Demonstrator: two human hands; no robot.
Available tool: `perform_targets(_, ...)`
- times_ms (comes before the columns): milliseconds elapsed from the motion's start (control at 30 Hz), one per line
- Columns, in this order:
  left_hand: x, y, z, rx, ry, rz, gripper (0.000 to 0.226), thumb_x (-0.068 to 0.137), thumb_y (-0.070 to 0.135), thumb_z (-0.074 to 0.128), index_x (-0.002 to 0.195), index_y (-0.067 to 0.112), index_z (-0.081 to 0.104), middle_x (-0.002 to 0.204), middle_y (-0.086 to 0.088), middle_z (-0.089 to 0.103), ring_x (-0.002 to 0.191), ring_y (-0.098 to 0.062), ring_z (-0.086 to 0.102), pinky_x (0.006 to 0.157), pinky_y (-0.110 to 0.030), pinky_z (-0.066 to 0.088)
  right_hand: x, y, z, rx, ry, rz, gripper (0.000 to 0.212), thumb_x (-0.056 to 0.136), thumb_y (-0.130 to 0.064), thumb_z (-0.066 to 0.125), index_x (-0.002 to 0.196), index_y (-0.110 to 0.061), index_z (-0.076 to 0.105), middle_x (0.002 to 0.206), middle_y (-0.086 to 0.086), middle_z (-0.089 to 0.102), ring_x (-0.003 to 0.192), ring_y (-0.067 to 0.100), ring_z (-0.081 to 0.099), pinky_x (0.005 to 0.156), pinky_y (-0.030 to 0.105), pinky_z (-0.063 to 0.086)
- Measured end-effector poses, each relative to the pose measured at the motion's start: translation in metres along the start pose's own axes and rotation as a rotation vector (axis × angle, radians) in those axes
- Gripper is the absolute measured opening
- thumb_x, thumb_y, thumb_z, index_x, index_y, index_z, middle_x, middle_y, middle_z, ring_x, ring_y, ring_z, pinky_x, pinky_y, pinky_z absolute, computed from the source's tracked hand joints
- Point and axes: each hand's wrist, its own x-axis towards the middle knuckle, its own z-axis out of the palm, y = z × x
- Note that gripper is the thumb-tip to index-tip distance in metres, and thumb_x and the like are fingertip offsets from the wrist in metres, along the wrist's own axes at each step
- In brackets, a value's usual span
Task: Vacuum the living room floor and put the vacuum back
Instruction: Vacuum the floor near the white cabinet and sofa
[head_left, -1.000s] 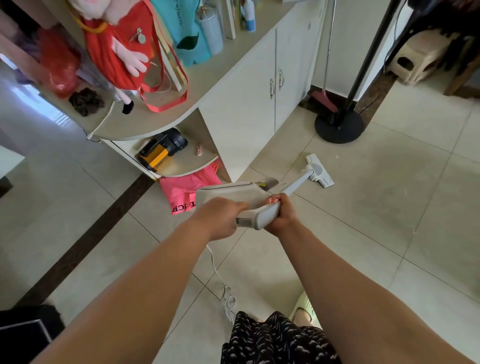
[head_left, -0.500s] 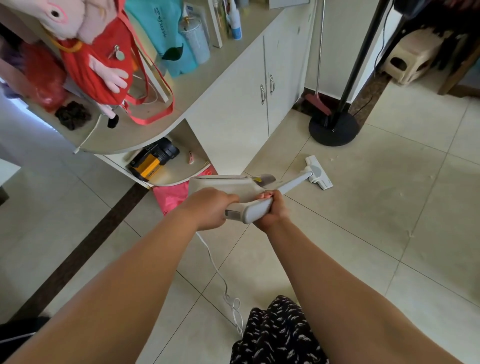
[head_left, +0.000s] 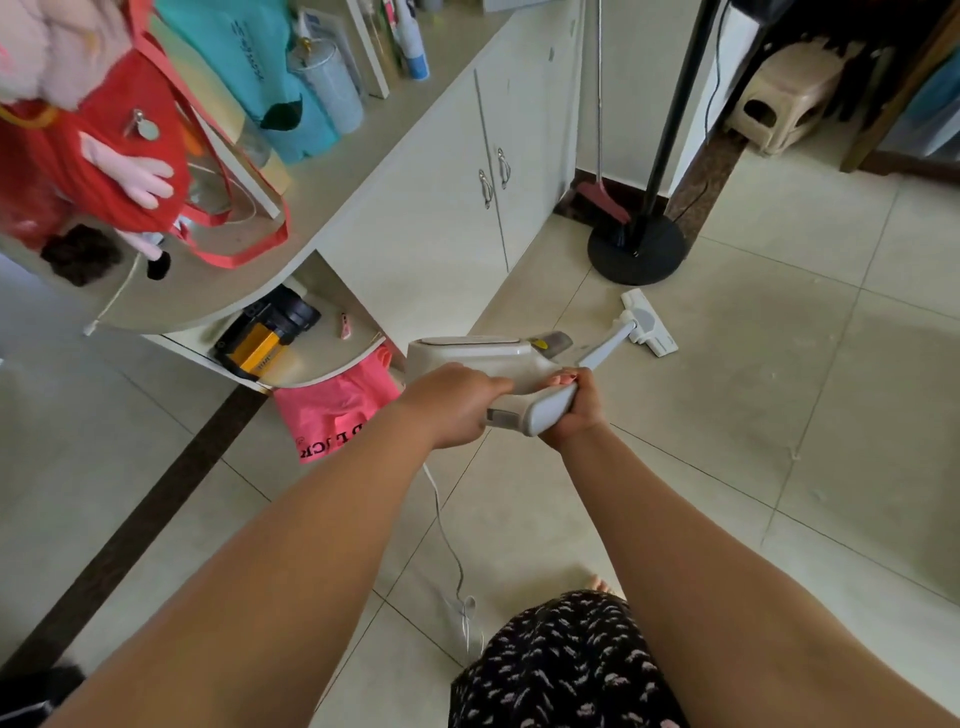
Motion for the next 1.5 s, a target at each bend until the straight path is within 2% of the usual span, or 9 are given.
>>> perform_targets(133, 0.011, 0.002, -0.008, 0.055, -0.017, 0.027, 0.026, 0.081, 0.008, 0.048, 0.101, 0.024, 0.052, 0.088, -0.004, 0.064, 0.084, -0.03, 0.055, 0.063, -0.032, 0.033, -0.002, -0.006, 0.007, 0.01, -0.005, -0.03, 0.045, 0.086, -0.017, 0.053, 0.042, -0.015, 0.047, 0.044, -0.008, 0.046, 0.037, 0.008, 0.047, 0.043, 0.014, 0.045)
perform_targets(267, 0.013, -0.007, -0.015, 0.09, -0.031, 0.052, 0.024, 0.082, 0.009, 0.049, 0.103, 0.022, 0.052, 0.089, -0.006, 0.064, 0.086, -0.03, 0.055, 0.063, -0.031, 0.032, -0.002, 0.001, 0.014, 0.023, -0.001, -0.03, 0.041, 0.088, -0.022, 0.056, 0.048, -0.017, 0.045, 0.043, -0.008, 0.046, 0.036, 0.008, 0.047, 0.042, 0.014, 0.044)
perform_targets(433, 0.021, -0.022, -0.025, 0.149, -0.041, 0.081, 0.027, 0.084, 0.01, 0.049, 0.107, 0.022, 0.053, 0.093, -0.005, 0.065, 0.09, -0.03, 0.055, 0.063, -0.031, 0.026, 0.008, 0.009, 0.024, 0.039, 0.014, -0.058, 0.033, 0.086, -0.023, 0.057, 0.056, -0.02, 0.044, 0.046, -0.009, 0.047, 0.038, 0.007, 0.048, 0.05, 0.017, 0.045)
perform_targets(567, 0.04, -0.04, -0.031, 0.142, -0.023, 0.117, 0.025, 0.084, 0.011, 0.049, 0.106, 0.021, 0.054, 0.092, -0.005, 0.065, 0.089, -0.03, 0.056, 0.063, -0.03, 0.028, 0.021, 0.005, 0.042, 0.074, 0.027, -0.071, 0.031, 0.083, -0.019, 0.058, 0.055, -0.02, 0.044, 0.046, -0.009, 0.048, 0.039, 0.007, 0.048, 0.046, 0.018, 0.046)
perform_targets(733, 0.057, -0.065, -0.039, 0.172, -0.047, 0.154, 0.02, 0.086, 0.013, 0.05, 0.104, 0.02, 0.051, 0.092, -0.003, 0.063, 0.09, -0.027, 0.054, 0.056, -0.03, 0.024, 0.038, 0.01, 0.059, 0.113, 0.003, -0.106, 0.032, 0.081, -0.018, 0.06, 0.052, -0.019, 0.047, 0.047, -0.009, 0.049, 0.039, 0.008, 0.05, 0.052, 0.018, 0.047)
perform_targets(900, 0.079, -0.083, -0.041, 0.126, -0.018, 0.213, 0.023, 0.085, 0.013, 0.05, 0.106, 0.022, 0.053, 0.089, -0.003, 0.063, 0.086, -0.028, 0.056, 0.064, -0.029, 0.032, 0.05, 0.005, 0.075, 0.14, 0.014, -0.141, 0.032, 0.084, -0.022, 0.062, 0.055, -0.018, 0.049, 0.048, -0.008, 0.049, 0.037, 0.009, 0.05, 0.044, 0.017, 0.047)
perform_targets(1033, 0.099, -0.088, -0.04, 0.097, -0.007, 0.237, 0.022, 0.084, 0.012, 0.049, 0.103, 0.023, 0.053, 0.089, -0.002, 0.063, 0.084, -0.027, 0.056, 0.064, -0.029, 0.035, 0.057, -0.007, 0.084, 0.132, -0.001, -0.158, 0.03, 0.083, -0.018, 0.059, 0.055, -0.018, 0.048, 0.049, -0.008, 0.049, 0.042, 0.008, 0.049, 0.045, 0.017, 0.047)
perform_targets(1267, 0.131, -0.093, -0.04, 0.119, -0.026, 0.289, 0.021, 0.085, 0.014, 0.051, 0.103, 0.023, 0.052, 0.091, -0.002, 0.063, 0.084, -0.025, 0.055, 0.066, -0.03, 0.036, 0.079, -0.026, 0.089, 0.2, -0.061, -0.185, 0.036, 0.087, -0.025, 0.059, 0.053, -0.018, 0.049, 0.05, -0.009, 0.048, 0.042, 0.007, 0.049, 0.046, 0.017, 0.046)
perform_targets(1500, 0.171, -0.082, -0.048, 0.126, -0.025, 0.312, 0.022, 0.085, 0.013, 0.05, 0.105, 0.021, 0.053, 0.091, -0.003, 0.064, 0.087, -0.028, 0.057, 0.066, -0.03, 0.038, 0.083, -0.06, 0.103, 0.225, -0.036, -0.213, 0.033, 0.086, -0.023, 0.059, 0.055, -0.017, 0.05, 0.051, -0.008, 0.049, 0.044, 0.006, 0.048, 0.045, 0.018, 0.046)
